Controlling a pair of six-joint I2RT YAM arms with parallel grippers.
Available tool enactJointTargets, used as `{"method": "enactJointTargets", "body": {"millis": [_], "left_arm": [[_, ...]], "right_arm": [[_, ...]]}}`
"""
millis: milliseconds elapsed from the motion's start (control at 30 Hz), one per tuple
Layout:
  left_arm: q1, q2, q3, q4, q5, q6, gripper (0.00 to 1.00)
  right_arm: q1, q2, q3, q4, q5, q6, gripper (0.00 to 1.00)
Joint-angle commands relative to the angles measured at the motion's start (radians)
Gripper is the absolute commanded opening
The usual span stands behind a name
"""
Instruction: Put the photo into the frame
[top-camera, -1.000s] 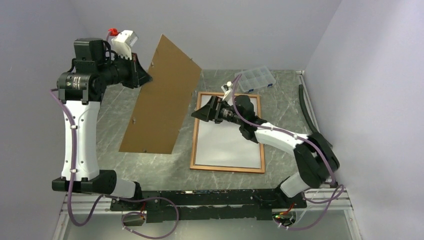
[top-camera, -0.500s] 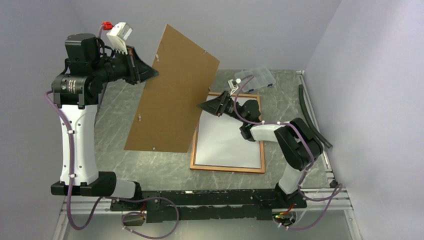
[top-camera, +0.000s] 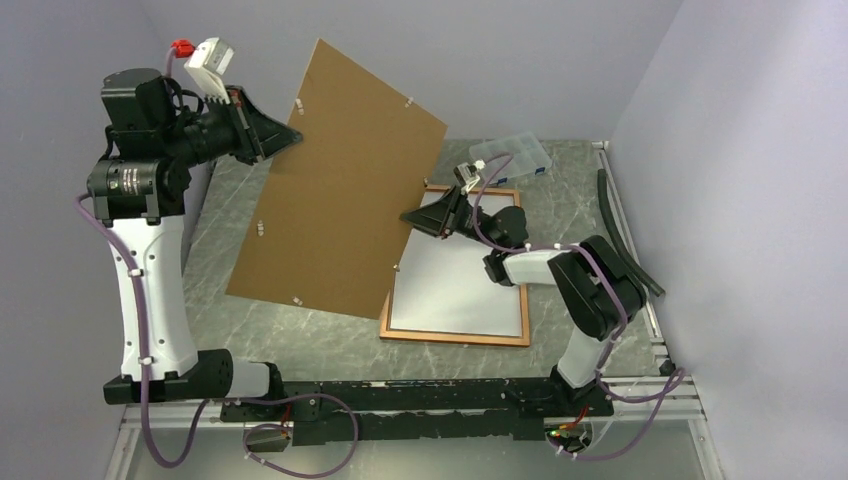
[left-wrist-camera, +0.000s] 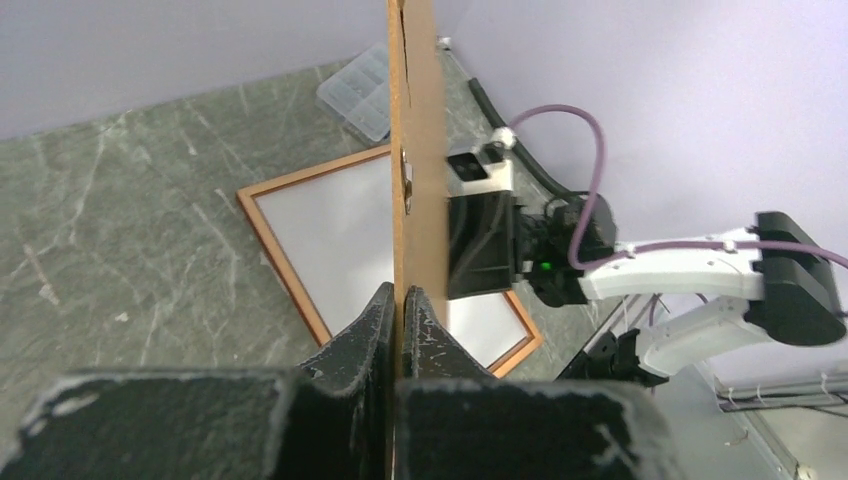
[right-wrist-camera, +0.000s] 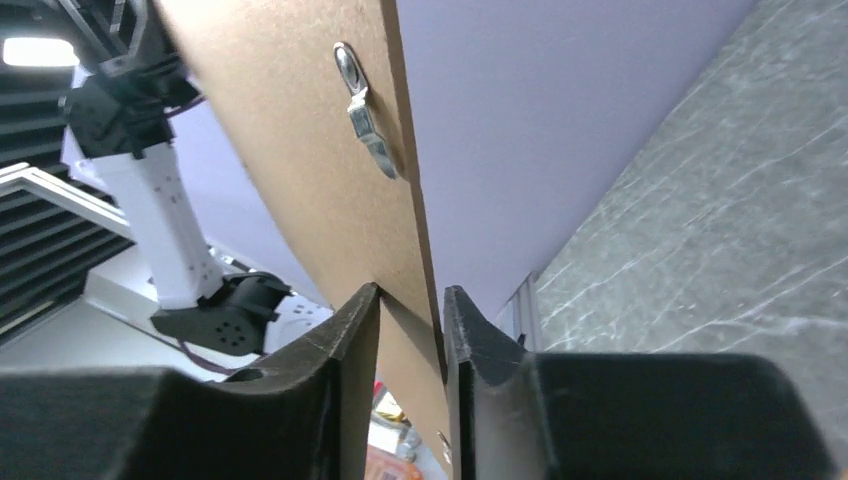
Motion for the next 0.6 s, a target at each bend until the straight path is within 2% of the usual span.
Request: {"method": "enactJointTargets", "body": {"millis": [0,33,100,233,333,433,567], "left_arm": [[0.067,-0.010,-0.054,0.067,0.039,0.005,0.02],[0.082,-0.008,-0.065,0.070,0.046,0.005,0.03],[0.104,-0.003,-0.081,0.071,0.056,0.004,0.03],[0.124,-0.010,-0.127,0.082,0.061,0.000,0.03],[0.128,-0.015,-0.169,0.097,0.056,-0.002,0.03],[0.128,-0.010,-0.210,0.110,0.058,-0.012,0.03],[0.130,0.002,-0.243,0.123,0.057,-0.021,0.03]], "right_arm": [[0.001,-0.155,-0.035,0.297,0.023,0.059,0.22],[-0.001,-0.169,-0.039,0.294,0.031,0.070,0.16],[-0.003,-0.190,-0.046,0.298,0.051,0.095,0.15],[-0.004,-0.232,-0.050,0.299,0.066,0.121,0.18],[-0.004,-0.271,-0.064,0.297,0.089,0.125,0.32],[-0.004,-0.306,-0.066,0.281,0.105,0.127,0.32],[-0.003,-0.349,-0.065,0.233,0.114,0.113,0.26]]}}
